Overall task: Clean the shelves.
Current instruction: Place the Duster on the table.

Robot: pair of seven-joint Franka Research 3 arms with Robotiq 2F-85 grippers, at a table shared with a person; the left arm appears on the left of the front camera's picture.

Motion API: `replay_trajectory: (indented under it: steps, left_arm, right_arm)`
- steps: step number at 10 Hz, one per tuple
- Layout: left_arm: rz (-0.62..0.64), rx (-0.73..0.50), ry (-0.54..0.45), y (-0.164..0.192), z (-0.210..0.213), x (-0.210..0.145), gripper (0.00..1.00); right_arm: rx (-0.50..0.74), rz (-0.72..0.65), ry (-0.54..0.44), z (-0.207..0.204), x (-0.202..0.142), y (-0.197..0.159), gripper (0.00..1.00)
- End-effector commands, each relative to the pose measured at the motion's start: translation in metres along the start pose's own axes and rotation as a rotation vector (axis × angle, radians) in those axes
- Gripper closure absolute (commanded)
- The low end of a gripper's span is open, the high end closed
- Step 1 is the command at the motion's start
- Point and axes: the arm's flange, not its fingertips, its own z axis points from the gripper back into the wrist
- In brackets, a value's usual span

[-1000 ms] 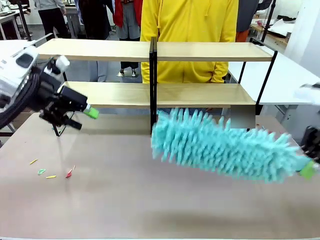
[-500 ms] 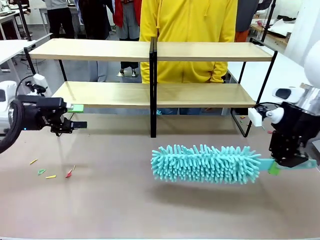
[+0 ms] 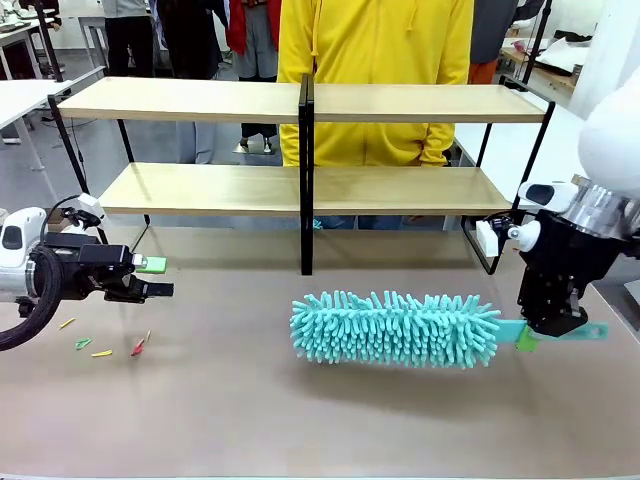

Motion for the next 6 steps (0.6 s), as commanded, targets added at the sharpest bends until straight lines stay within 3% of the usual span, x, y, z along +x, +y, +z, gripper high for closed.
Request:
replay_trajectory:
  steps: [1,2,3,5,6]
  left_arm:
    - [-0.017,0.014,0.0,-0.049,-0.007,-0.051,0.0]
    - [-0.022,0.013,0.005,-0.051,-0.007,-0.048,0.0]
    - [-0.019,0.022,0.004,-0.05,-0.007,-0.049,0.0]
    - [-0.032,0.017,0.009,-0.051,-0.009,-0.048,0.0]
    - [-0.039,0.022,0.02,-0.053,-0.009,-0.047,0.0]
  right_arm:
    - [-0.01,0.001,-0.018,0.006,0.002,-0.007,0.28]
    - [-0.055,-0.03,-0.06,0.013,-0.004,-0.011,0.0]
    - [-0.123,-0.122,-0.146,0.029,-0.015,-0.015,0.0]
    - [-0.235,-0.256,-0.407,0.075,-0.054,-0.014,0.05]
    - [-0.133,-0.273,-0.512,0.094,-0.074,0.003,0.0]
